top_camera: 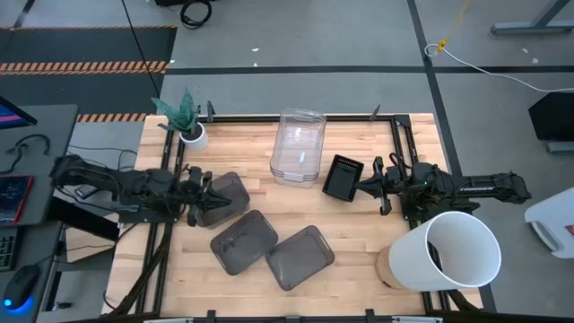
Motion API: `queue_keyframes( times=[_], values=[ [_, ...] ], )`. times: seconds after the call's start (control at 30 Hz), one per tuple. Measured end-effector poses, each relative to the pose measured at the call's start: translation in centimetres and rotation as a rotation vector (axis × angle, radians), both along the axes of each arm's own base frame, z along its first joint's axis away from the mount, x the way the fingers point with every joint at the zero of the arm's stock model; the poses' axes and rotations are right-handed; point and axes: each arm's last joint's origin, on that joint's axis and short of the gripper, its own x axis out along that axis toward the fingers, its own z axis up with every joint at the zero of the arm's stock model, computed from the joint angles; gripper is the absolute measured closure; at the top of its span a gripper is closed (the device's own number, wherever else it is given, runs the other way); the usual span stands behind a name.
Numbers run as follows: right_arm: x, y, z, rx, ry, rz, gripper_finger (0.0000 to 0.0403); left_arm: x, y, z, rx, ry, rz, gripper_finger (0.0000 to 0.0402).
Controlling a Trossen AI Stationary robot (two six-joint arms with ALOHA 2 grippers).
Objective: Stack baskets by color
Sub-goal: Stack the middle transparent black bin on the top of the top transparent black bin
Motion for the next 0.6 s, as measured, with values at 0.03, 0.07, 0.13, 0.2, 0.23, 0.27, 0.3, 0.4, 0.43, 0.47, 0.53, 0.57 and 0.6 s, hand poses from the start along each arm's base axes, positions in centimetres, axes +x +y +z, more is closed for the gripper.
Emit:
queue_keyframes(
  times=[0.03,0.07,0.13,0.2,0.23,0.27,0.3,0.4,0.43,0.47,0.53,0.57,0.6],
  values=[
    [0.0,0.0,0.0,0.004,0.004,0.001,0.0396,0.1,-0.1,0.4,-0.001,0.023,-0.001,0.0390],
    [0.0,0.0,-0.1,0.006,0.006,0.001,0.0396,0.3,-0.2,0.7,-0.007,0.047,-0.002,0.0390],
    [0.0,0.0,0.0,0.005,0.004,0.001,0.0395,0.6,-0.4,1.1,-0.013,0.092,-0.012,0.0390],
    [0.0,0.0,0.0,0.006,-0.002,0.000,0.0393,0.9,-0.8,1.4,-0.036,0.130,-0.024,0.0390],
    [0.0,0.0,0.0,0.006,-0.003,0.000,0.0392,1.1,-1.0,1.5,-0.042,0.151,-0.033,0.0390],
    [0.0,0.0,0.0,0.006,-0.003,0.001,0.0391,1.3,-1.3,1.6,-0.050,0.174,-0.045,0.0390],
    [0.0,0.0,0.0,0.006,-0.003,0.001,0.0390,1.6,-1.6,1.7,-0.051,0.197,-0.057,0.0390],
    [0.0,0.0,0.1,0.004,-0.006,0.001,0.0388,2.2,-2.6,1.6,-0.055,0.285,-0.069,0.0390],
    [0.0,0.0,0.1,0.004,-0.008,0.000,0.0388,2.5,-2.8,1.5,-0.052,0.320,-0.063,0.0390],
    [0.0,0.0,0.1,0.004,-0.008,0.001,0.0388,2.8,-3.1,1.5,-0.051,0.354,-0.058,0.0390],
    [0.0,0.0,0.1,0.003,-0.008,0.001,0.0389,3.3,-3.6,1.4,-0.052,0.429,-0.049,0.0390],
    [0.0,0.0,0.1,0.003,-0.008,0.000,0.0389,3.5,-3.8,1.3,-0.054,0.469,-0.046,0.0390],
    [0.0,0.0,0.1,0.003,-0.008,0.001,0.0390,3.8,-4.0,1.2,-0.058,0.509,-0.041,0.0390]
  ],
)
